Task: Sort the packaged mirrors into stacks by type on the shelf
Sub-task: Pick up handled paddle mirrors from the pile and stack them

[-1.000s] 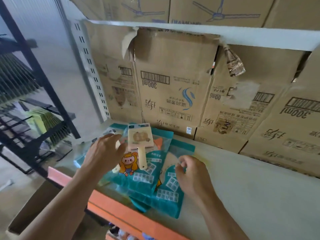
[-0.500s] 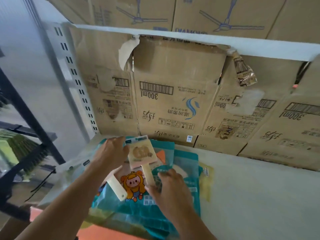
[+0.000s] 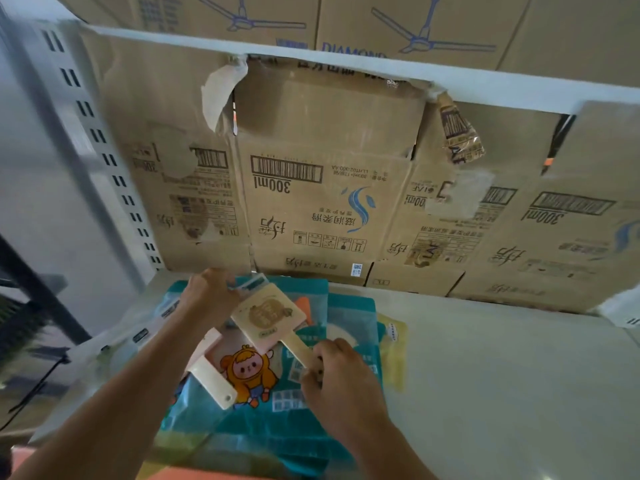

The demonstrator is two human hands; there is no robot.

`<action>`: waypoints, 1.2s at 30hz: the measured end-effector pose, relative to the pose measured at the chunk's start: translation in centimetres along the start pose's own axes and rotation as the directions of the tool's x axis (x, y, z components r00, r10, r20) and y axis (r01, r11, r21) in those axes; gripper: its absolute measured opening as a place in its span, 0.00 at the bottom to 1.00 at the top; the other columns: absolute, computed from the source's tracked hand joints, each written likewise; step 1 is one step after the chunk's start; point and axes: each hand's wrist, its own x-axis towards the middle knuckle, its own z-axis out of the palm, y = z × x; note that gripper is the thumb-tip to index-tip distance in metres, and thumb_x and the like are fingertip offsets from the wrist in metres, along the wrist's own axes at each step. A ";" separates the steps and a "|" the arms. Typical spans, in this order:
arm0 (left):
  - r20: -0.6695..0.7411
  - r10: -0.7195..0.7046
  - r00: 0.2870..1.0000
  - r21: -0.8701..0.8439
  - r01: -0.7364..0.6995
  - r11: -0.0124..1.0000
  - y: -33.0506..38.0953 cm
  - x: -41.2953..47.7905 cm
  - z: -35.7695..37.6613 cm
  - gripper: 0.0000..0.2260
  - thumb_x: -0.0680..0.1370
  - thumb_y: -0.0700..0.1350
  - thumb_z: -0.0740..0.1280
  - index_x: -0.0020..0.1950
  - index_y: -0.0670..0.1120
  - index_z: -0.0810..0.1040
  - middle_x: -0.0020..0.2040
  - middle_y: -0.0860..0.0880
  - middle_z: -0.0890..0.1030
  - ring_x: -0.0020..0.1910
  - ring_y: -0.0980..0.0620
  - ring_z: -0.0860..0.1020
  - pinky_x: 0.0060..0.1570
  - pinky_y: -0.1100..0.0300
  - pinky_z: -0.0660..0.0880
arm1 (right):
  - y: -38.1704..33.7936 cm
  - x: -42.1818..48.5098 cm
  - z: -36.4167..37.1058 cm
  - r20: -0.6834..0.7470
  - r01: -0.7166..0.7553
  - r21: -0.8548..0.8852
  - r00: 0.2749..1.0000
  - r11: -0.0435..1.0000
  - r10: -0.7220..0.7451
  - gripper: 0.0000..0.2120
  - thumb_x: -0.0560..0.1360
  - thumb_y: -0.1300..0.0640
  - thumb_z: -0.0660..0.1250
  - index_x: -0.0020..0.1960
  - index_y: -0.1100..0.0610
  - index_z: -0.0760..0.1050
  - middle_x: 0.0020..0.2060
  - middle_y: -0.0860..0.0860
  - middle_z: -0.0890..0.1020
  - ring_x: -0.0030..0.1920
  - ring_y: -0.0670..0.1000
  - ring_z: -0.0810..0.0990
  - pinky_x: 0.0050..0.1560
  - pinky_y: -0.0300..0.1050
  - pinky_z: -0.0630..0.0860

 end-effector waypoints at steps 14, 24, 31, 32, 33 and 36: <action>-0.059 0.197 0.979 -0.178 -0.204 0.963 1.6 -1.6 0.9 0.07 0.77 0.40 0.64 0.41 0.42 0.80 0.38 0.53 0.79 0.39 0.56 0.78 0.29 0.66 0.71 | 2.9 -1.6 -1.0 -0.046 0.016 -0.038 0.999 0.999 -0.018 0.13 0.77 0.45 0.60 0.49 0.53 0.75 0.45 0.48 0.76 0.46 0.47 0.75 0.44 0.40 0.72; -0.027 0.310 0.950 -0.173 -0.310 0.935 8.3 -2.7 4.9 0.06 0.78 0.42 0.64 0.43 0.51 0.78 0.38 0.54 0.79 0.35 0.62 0.74 0.30 0.67 0.68 | 7.9 -5.3 -4.0 -0.202 -0.100 -0.072 0.976 0.992 0.084 0.17 0.70 0.40 0.51 0.35 0.50 0.68 0.35 0.48 0.76 0.34 0.48 0.72 0.34 0.40 0.66; 0.044 0.395 0.918 -0.145 -0.385 0.911 14.1 -5.5 8.5 0.05 0.77 0.44 0.66 0.42 0.51 0.80 0.37 0.57 0.78 0.35 0.62 0.73 0.31 0.68 0.65 | 12.0 -9.6 -6.7 -0.262 -0.217 -0.021 0.943 0.976 0.204 0.19 0.66 0.40 0.54 0.34 0.54 0.74 0.34 0.51 0.77 0.36 0.53 0.77 0.34 0.45 0.72; 0.059 0.408 0.911 -0.139 -0.398 0.907 14.9 -6.2 9.1 0.05 0.76 0.44 0.66 0.43 0.52 0.80 0.38 0.55 0.79 0.35 0.62 0.73 0.31 0.67 0.65 | 12.7 -10.4 -7.2 -0.268 -0.221 -0.006 0.940 0.975 0.212 0.19 0.66 0.40 0.53 0.34 0.53 0.73 0.34 0.51 0.77 0.37 0.54 0.77 0.36 0.46 0.71; 0.068 0.417 0.906 -0.131 -0.406 0.904 15.7 -7.0 9.7 0.04 0.76 0.45 0.67 0.44 0.52 0.81 0.40 0.54 0.80 0.36 0.61 0.74 0.31 0.66 0.65 | 13.4 -11.3 -7.7 -0.279 -0.222 0.010 0.936 0.975 0.216 0.19 0.66 0.39 0.53 0.34 0.53 0.72 0.34 0.51 0.77 0.38 0.54 0.77 0.37 0.46 0.71; 0.084 0.410 0.908 -0.165 -0.393 0.905 18.3 -9.7 11.4 0.03 0.76 0.47 0.68 0.46 0.52 0.81 0.42 0.52 0.79 0.43 0.54 0.76 0.37 0.62 0.67 | 15.4 -14.0 -9.2 -0.308 -0.267 0.028 0.915 0.963 0.262 0.20 0.66 0.39 0.53 0.35 0.53 0.73 0.34 0.51 0.76 0.38 0.55 0.77 0.37 0.46 0.71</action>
